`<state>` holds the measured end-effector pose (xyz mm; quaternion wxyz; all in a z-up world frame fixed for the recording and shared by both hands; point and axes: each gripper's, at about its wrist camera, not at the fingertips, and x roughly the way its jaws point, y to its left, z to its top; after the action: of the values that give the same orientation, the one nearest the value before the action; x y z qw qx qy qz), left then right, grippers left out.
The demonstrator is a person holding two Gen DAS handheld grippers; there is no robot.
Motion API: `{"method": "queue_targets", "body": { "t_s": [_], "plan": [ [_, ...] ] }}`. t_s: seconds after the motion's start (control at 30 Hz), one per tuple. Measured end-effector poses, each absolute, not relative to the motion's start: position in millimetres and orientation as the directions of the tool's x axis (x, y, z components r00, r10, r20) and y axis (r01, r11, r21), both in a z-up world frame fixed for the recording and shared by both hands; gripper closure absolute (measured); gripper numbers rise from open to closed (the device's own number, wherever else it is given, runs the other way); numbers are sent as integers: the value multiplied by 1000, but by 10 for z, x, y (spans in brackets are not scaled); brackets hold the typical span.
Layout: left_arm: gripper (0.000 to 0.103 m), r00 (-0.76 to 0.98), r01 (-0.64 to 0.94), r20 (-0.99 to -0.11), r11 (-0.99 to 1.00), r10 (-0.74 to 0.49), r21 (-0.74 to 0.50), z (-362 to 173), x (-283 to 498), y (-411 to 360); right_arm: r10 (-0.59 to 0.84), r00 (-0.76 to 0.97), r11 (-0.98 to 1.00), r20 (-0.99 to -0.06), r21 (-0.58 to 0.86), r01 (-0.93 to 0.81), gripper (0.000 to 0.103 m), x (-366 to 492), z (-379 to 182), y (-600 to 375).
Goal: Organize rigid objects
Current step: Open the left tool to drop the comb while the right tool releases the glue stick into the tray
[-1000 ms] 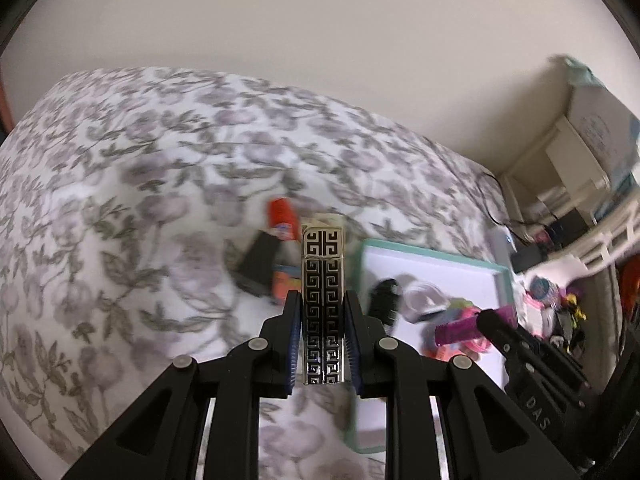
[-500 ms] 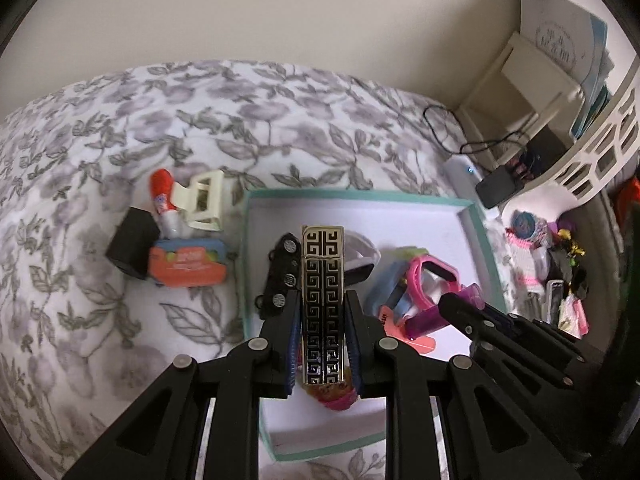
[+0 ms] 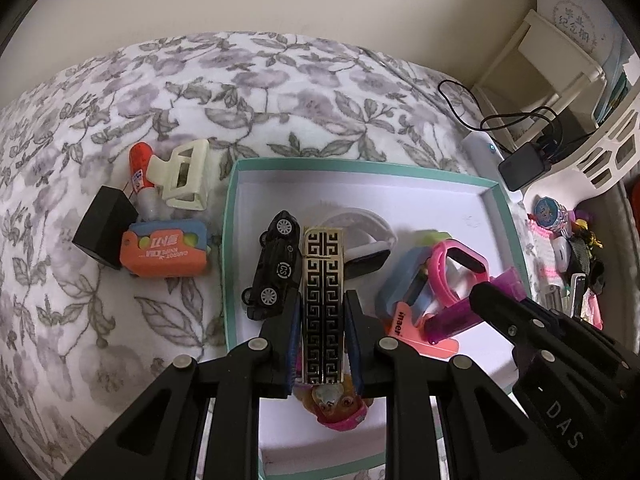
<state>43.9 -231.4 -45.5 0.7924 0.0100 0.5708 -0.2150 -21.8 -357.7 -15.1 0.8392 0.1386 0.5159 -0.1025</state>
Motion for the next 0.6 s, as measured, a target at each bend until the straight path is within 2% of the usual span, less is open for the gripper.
{"method": "queue_targets", "body": {
  "t_s": [0.6],
  "plan": [
    [81, 274, 345, -899, 908, -340, -238, -366, 453, -2270, -58, 443, 939, -895, 101, 327, 90, -219, -104, -3552]
  ]
}}
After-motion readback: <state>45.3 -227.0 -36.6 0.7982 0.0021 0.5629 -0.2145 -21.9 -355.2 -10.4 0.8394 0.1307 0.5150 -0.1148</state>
